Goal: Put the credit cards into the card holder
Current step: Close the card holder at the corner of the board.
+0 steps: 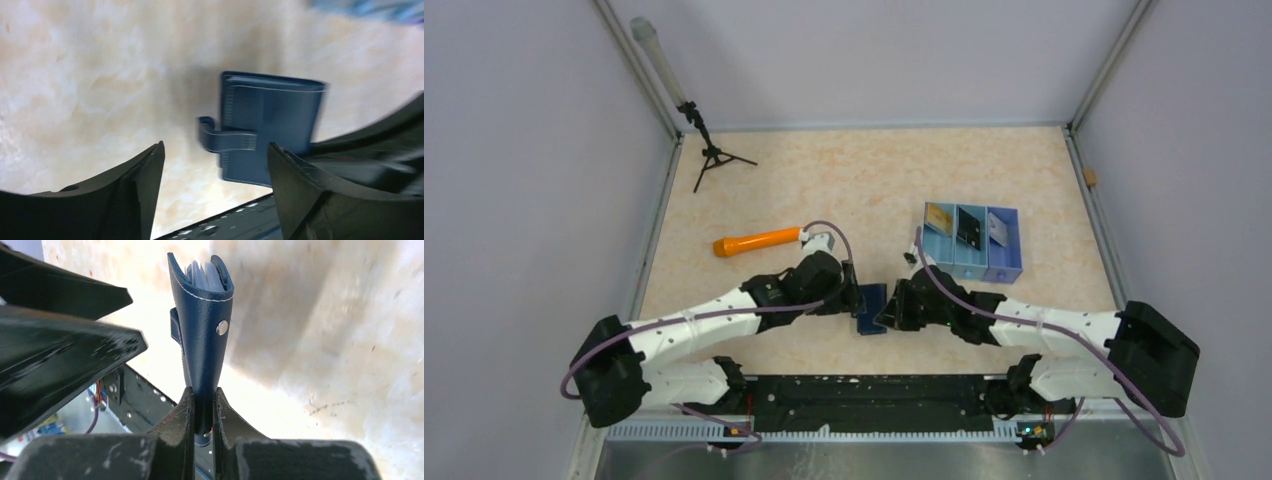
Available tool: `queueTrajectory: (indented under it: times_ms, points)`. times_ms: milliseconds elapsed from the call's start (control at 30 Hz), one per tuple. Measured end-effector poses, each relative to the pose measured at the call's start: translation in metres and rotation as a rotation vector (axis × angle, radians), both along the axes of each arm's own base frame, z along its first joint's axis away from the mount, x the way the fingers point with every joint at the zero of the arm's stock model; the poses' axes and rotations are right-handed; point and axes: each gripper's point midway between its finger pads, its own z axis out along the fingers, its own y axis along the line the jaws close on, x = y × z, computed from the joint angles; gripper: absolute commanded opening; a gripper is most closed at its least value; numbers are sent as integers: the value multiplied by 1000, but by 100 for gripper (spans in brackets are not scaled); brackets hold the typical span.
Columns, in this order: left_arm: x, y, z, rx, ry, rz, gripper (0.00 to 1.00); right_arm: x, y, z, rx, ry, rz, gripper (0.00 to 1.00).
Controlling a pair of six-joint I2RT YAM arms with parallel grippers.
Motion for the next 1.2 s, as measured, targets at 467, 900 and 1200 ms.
queueTrajectory:
  times_ms: [467, 900, 1200]
  points:
    - [40, -36, 90, -175, -168, 60, 88, 43, -6, 51, -215, -295, 61, 0]
    - [52, -53, 85, -222, -158, 94, 89, 35, -4, 56, -288, -385, 130, 0]
    - [55, -54, 64, -185, -117, 119, 57, 39, -4, 49, -389, -407, 130, 0]
